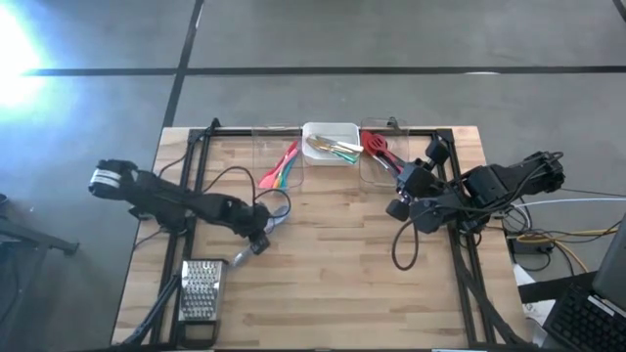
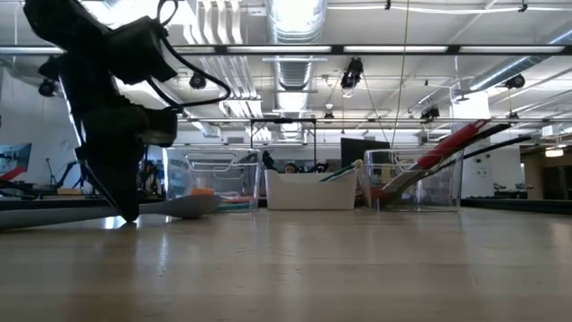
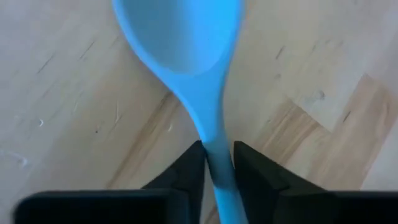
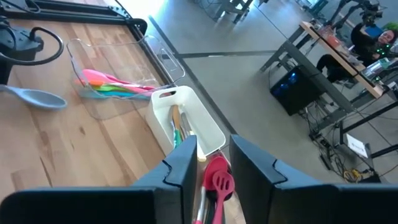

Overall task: Pick & Place Kitchen Items
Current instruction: Put the blue serving spoon into the right transparent bin

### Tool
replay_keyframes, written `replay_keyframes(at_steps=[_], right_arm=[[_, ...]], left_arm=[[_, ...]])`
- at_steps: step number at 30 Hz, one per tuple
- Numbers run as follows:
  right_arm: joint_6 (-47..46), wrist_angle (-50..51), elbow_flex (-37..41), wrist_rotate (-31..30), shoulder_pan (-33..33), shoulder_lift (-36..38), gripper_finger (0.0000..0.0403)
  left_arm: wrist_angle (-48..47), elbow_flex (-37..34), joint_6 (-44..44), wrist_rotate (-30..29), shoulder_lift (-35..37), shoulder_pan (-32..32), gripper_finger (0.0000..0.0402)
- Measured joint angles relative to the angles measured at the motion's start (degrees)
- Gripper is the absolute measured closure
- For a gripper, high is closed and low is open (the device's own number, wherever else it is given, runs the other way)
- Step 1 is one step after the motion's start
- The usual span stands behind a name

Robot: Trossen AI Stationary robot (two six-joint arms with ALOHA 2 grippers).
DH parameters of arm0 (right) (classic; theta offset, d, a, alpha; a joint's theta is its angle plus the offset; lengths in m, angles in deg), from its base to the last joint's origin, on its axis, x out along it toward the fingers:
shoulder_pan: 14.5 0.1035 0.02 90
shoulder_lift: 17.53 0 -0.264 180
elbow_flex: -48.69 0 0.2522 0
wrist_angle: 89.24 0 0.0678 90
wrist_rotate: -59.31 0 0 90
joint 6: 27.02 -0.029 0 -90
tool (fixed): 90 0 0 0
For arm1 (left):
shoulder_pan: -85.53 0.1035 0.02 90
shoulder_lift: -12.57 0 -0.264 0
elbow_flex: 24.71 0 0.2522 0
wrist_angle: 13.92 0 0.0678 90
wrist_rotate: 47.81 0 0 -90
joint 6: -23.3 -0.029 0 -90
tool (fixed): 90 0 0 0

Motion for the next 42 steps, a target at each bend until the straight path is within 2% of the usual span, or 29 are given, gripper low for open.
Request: replay_keyframes(at_steps=[3, 9, 14, 19, 22, 26, 29, 32, 35, 39, 42], right_arm=[[0.0, 0.0, 0.0, 0.0, 0.0, 0.0, 0.0316], [0.0, 0.0, 0.1, 0.0, 0.0, 0.0, 0.0327], [0.0, 0.0, 0.1, 0.3, 0.0, 0.0, 0.0329], [-0.7, 0.0, 0.1, 1.9, 0.0, 0.0, 0.0321], [-1.6, 0.0, 0.3, 4.8, 0.1, 0.0, 0.0316], [-4.2, -0.1, 2.5, 11.8, 1.6, 0.0, 0.0311], [-6.9, -1.2, 5.6, 13.0, 4.2, 0.0, 0.0309], [-8.7, -6.4, 10.1, 10.5, 6.9, 0.0, 0.0313], [-7.3, -16.9, 15.3, 8.5, 8.1, 0.0, 0.0319], [1.7, -36.2, 22.8, 6.8, 7.7, 0.0, 0.0326], [9.1, -50.1, 27.2, 6.8, 6.8, 0.0, 0.0330]], left_arm=[[1.0, 0.3, 1.8, 0.8, -0.5, 0.0, 0.0359], [0.5, 2.0, 2.2, 1.7, 1.4, 0.0, 0.0359], [0.5, 5.5, -0.7, 4.4, 4.9, -0.2, 0.0359], [1.7, 9.8, -4.3, 4.2, 8.2, -0.5, 0.0359], [6.8, 12.0, -8.3, 4.0, 10.1, -0.7, 0.0359], [14.3, 13.0, -15.4, 0.9, 11.7, -0.6, 0.0359], [22.8, 13.0, -21.7, -0.9, 12.6, -0.4, 0.0359], [31.8, 12.9, -29.8, -1.2, 12.4, -0.2, 0.0359], [42.1, 12.8, -37.4, -1.2, 11.5, 0.1, 0.0359], [53.9, 12.8, -45.3, -0.1, 9.7, 0.7, 0.0359], [60.6, 12.8, -48.1, 1.1, 8.2, 1.7, 0.0359]])
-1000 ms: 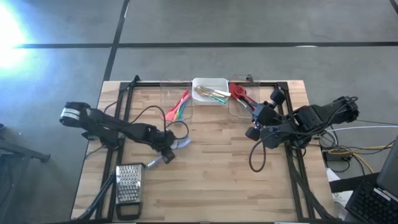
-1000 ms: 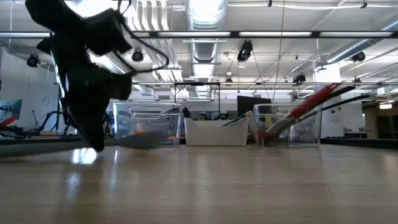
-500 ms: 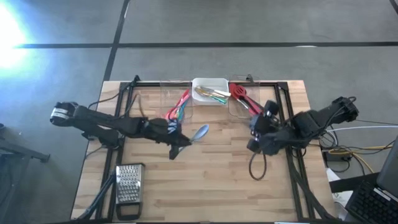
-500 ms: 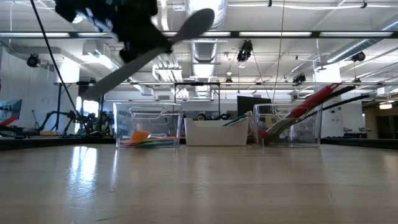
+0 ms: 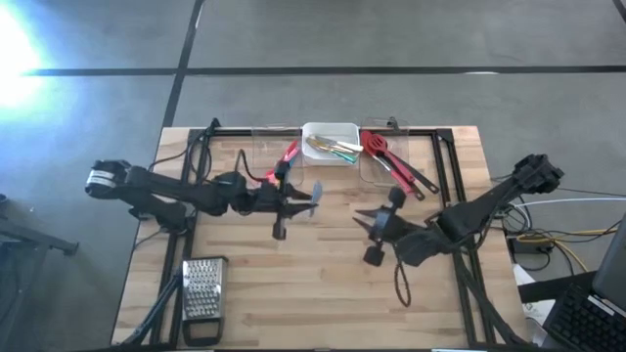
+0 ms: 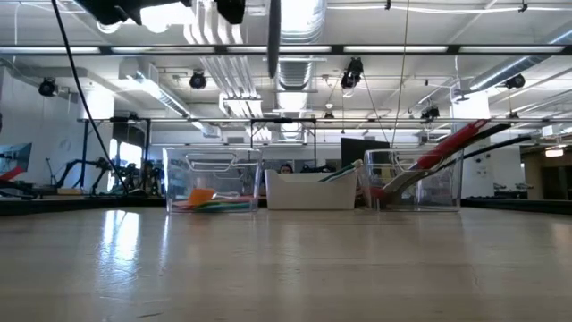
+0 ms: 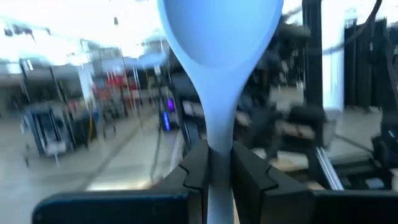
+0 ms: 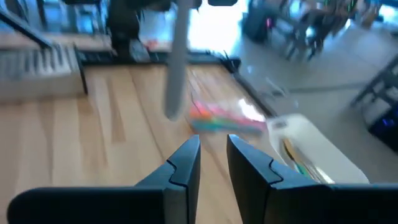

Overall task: Pick & Place Kitchen Items
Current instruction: Put the blue serving spoon into the right transparent bin

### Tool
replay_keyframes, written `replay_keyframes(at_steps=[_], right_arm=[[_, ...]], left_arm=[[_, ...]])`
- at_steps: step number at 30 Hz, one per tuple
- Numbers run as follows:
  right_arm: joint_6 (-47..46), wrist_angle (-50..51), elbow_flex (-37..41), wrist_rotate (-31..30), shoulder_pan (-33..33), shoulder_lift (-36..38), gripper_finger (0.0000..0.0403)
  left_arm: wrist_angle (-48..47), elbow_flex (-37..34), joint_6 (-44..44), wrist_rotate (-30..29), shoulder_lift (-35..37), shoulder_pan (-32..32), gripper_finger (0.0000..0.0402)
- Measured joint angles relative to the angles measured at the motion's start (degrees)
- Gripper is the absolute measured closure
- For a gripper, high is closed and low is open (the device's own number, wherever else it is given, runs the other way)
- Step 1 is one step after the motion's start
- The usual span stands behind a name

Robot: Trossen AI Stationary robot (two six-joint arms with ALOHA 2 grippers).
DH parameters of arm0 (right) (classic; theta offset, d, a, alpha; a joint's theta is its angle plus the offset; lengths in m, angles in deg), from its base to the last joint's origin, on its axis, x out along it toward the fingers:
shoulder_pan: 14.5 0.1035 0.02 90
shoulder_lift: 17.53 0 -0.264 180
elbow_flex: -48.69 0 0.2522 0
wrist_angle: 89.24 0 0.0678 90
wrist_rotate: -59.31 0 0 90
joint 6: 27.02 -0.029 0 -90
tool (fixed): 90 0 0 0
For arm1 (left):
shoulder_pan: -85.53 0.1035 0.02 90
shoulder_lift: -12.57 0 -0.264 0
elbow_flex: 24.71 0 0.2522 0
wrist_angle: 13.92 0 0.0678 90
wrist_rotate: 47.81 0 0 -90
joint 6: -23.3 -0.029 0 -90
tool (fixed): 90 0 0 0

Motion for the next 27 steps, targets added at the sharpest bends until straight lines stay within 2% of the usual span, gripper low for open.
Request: replay_keyframes(at_steps=[6, 9, 13, 17, 22, 27], right_arm=[[14.0, -24.5, 6.1, 0.0, -0.9, 0.0, 0.0321], [17.4, -30.5, 7.8, 0.0, -1.2, 0.0, 0.0305], [16.7, -31.4, 7.8, 0.0, -2.3, -0.1, 0.0277], [16.5, -31.3, 7.5, 0.1, -4.0, -0.7, 0.0257], [16.9, -31.5, 5.8, 0.2, -4.8, -1.3, 0.0248], [16.7, -31.6, 4.7, 1.0, -4.8, -1.7, 0.0251]], left_arm=[[11.1, 0.0, -0.7, 4.8, -3.0, 2.2, 0.0359], [13.3, 0.1, 0.6, 7.0, -4.0, 3.0, 0.0359], [13.1, 1.7, 0.7, 7.9, -5.1, 3.3, 0.0359], [13.3, 5.3, 0.5, 11.7, -7.4, 3.4, 0.0359], [11.2, 10.2, 0.0, 15.4, -11.3, 3.6, 0.0359], [10.1, 14.7, -1.4, 16.6, -15.0, 4.2, 0.0359]])
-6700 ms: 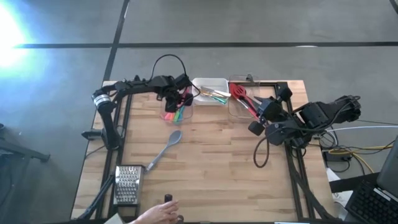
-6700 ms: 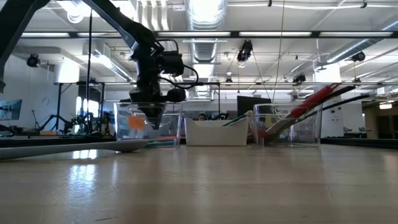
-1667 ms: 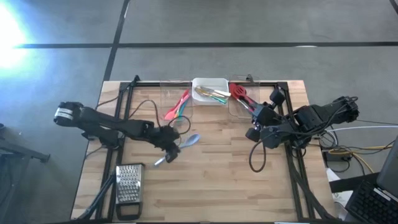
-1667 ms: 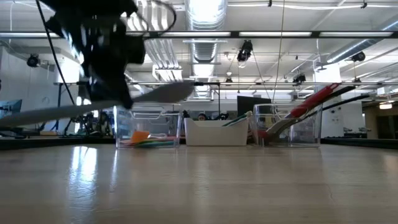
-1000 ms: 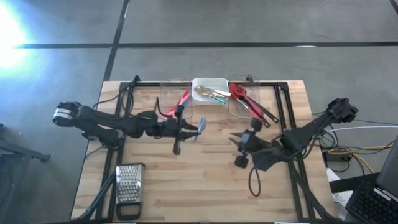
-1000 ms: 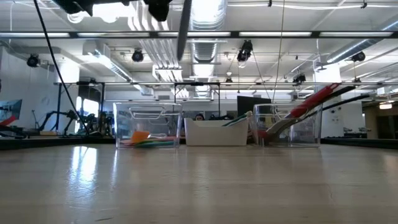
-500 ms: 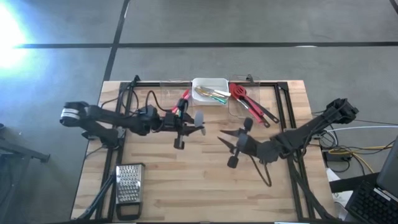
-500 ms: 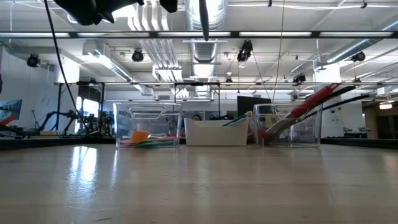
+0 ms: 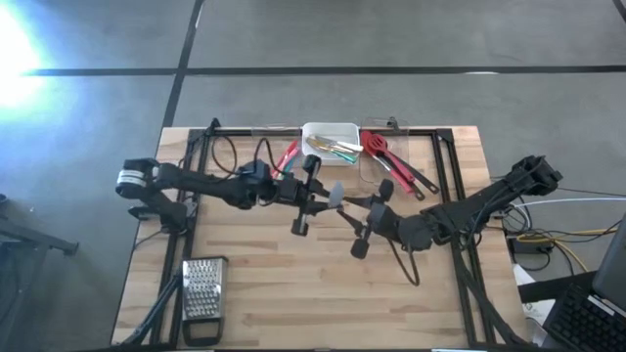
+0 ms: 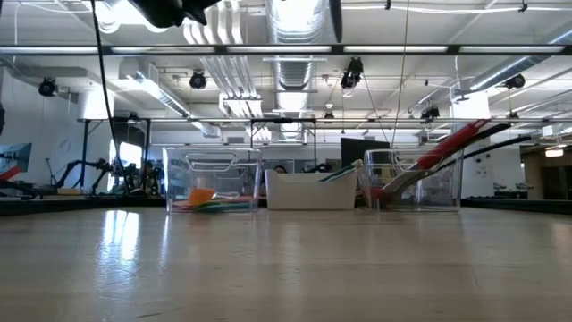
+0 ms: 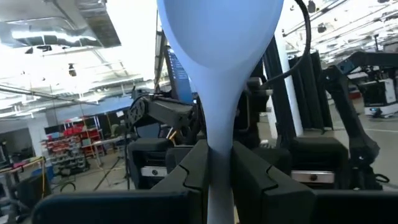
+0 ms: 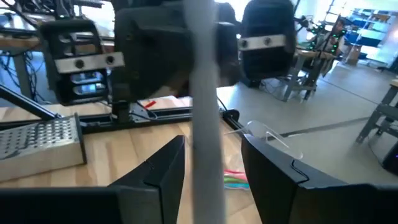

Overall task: Pick & Place Kitchen Items
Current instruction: Put the blue serving spoon into the right transparent bin

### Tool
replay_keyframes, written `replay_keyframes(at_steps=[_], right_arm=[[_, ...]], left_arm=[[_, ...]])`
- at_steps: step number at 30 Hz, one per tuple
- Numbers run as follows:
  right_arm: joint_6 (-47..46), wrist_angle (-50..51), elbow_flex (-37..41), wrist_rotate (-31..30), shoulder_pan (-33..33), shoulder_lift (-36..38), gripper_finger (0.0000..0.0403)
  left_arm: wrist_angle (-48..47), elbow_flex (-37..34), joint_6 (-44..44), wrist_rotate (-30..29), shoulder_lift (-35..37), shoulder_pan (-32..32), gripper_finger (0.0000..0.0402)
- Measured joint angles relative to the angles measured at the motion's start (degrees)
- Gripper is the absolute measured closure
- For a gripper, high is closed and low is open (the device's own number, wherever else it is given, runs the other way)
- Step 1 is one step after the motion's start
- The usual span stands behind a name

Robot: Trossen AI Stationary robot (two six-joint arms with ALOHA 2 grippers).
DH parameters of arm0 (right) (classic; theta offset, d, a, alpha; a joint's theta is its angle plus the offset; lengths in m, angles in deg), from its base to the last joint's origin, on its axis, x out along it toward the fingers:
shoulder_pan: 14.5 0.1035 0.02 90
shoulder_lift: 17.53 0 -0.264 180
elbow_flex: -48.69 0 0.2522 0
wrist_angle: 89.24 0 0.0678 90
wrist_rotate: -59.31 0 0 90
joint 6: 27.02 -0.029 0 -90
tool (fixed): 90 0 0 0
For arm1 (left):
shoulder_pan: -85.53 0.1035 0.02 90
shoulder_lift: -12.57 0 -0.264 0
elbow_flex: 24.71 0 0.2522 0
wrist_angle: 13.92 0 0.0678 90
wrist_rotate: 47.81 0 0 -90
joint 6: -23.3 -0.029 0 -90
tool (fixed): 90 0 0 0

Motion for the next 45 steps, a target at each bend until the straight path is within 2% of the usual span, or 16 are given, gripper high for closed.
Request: replay_keyframes(at_steps=[7, 12, 19, 21, 25, 28, 32, 39, 41, 45], right_arm=[[1.0, 0.0, 0.1, 2.1, -0.3, -0.3, 0.0274], [3.0, 0.1, 0.4, 2.1, -0.3, -0.3, 0.0343], [4.3, 0.7, -0.4, 2.1, -0.3, -0.3, 0.0342], [4.7, 2.9, -1.4, 1.6, -0.3, -0.3, 0.0342], [3.1, 11.0, -5.2, -0.8, -0.2, -0.2, 0.0342], [2.0, 16.8, -8.2, -1.7, -0.2, -0.2, 0.0342], [0.9, 25.0, -13.3, -2.6, -0.1, 0.0, 0.0342], [-11.2, 54.4, -27.2, -2.4, -2.9, 0.0, 0.0342], [-15.2, 62.6, -31.3, -1.8, -4.9, 0.0, 0.0342], [-20.5, 74.0, -38.4, 4.0, -11.7, 0.0, 0.0342]], left_arm=[[-0.1, 3.9, 1.4, 4.5, -2.9, 0.8, 0.0359], [-0.4, 4.4, 1.5, 4.9, -3.1, 0.8, 0.0359], [-1.9, 4.5, 2.6, 4.8, -2.9, 0.8, 0.0354], [-3.5, 4.5, 4.2, 4.8, -2.6, 0.8, 0.0325], [-13.5, 4.5, 3.7, 3.8, -0.7, 0.9, 0.0241], [-22.5, 4.6, 1.1, 1.3, 2.5, 1.0, 0.0189], [-37.1, 4.4, -2.5, -6.0, 7.9, 1.1, 0.0148], [-58.9, 4.4, -4.7, -24.7, 16.1, 1.1, 0.0137], [-64.0, 4.3, -4.0, -27.0, 17.1, 1.1, 0.0137], [-71.3, 4.3, -1.4, -27.6, 18.5, 1.1, 0.0136]])
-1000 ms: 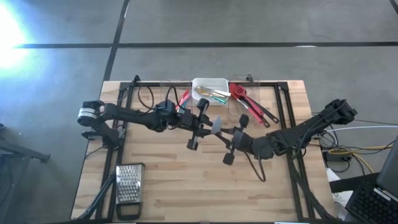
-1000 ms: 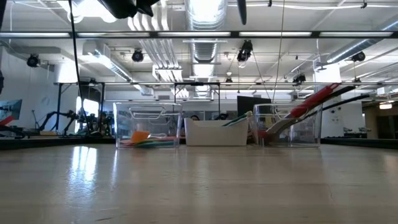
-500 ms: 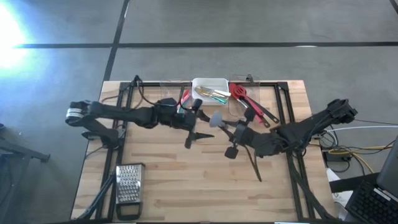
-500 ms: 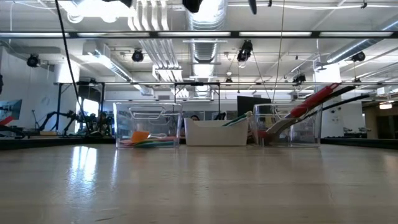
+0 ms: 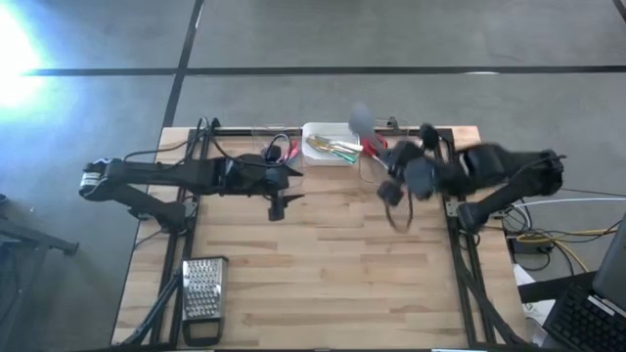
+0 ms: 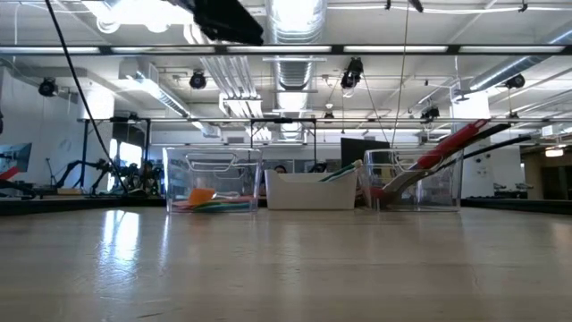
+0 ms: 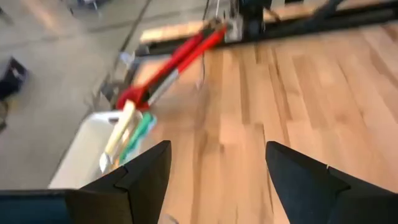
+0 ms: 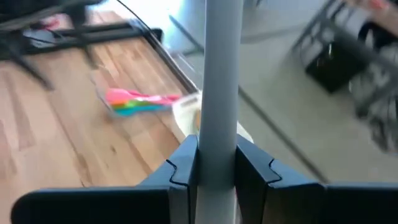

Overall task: Pick & Place Kitchen Items
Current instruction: Put the blue serving spoon into the right transparent bin

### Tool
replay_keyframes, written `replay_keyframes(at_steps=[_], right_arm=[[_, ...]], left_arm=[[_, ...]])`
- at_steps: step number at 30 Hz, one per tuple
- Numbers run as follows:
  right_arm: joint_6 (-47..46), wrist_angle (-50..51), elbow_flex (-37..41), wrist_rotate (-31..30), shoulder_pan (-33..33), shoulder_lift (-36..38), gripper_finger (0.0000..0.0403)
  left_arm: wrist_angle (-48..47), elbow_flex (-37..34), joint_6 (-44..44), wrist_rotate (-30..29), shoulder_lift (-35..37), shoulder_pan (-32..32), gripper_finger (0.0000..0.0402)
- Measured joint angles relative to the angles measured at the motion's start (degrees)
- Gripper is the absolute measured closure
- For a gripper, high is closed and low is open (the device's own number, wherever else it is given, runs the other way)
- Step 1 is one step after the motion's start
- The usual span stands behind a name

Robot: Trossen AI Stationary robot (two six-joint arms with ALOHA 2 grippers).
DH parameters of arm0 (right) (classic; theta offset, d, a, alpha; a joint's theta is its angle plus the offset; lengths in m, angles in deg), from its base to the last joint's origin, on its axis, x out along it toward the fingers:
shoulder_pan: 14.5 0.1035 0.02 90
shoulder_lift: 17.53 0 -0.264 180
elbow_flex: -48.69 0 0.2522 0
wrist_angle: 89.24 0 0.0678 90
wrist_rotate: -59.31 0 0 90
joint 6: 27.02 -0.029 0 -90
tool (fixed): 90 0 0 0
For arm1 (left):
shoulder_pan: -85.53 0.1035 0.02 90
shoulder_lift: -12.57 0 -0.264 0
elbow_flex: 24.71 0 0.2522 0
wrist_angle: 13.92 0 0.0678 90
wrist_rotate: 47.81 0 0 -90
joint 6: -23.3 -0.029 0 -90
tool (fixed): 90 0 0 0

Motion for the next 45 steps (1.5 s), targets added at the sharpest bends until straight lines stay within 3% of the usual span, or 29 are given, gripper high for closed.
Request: replay_keyframes(at_steps=[3, 8, 14, 22, 25, 29, 35, 45], right_arm=[[-0.2, 3.7, -3.5, 8.1, -7.0, -0.1, 0.0342], [1.1, 5.6, -5.8, 26.7, -20.5, -0.2, 0.0342], [2.1, 9.9, -4.4, 36.2, -33.4, -0.6, 0.0342], [0.7, 20.8, -3.7, 43.4, -43.2, -7.3, 0.0342], [1.0, 22.2, -3.6, 44.7, -44.6, -11.5, 0.0342], [3.0, 22.2, -4.1, 51.3, -46.2, -16.5, 0.0342], [3.5, 22.3, -3.4, 53.8, -47.0, -22.6, 0.0342], [0.4, 22.2, 3.6, 55.9, -49.7, -22.5, 0.0342]], left_arm=[[-3.6, -0.7, 1.7, -0.1, -0.4, -0.2, 0.0136], [-4.4, -2.9, 4.1, -0.1, -1.3, -0.3, 0.0136], [-3.5, -6.4, 7.2, -0.1, -1.9, -0.4, 0.0138], [-3.7, -9.3, 9.3, 0.3, -1.9, -0.8, 0.0138], [-3.3, -9.3, 10.6, 0.3, -1.9, -0.9, 0.0138], [-3.2, -9.3, 10.7, 0.3, -2.0, -1.2, 0.0137], [-3.5, -9.3, 10.9, 0.3, -2.0, -2.4, 0.0137], [-5.5, -9.3, 9.9, 0.3, -1.9, -2.5, 0.0137]])
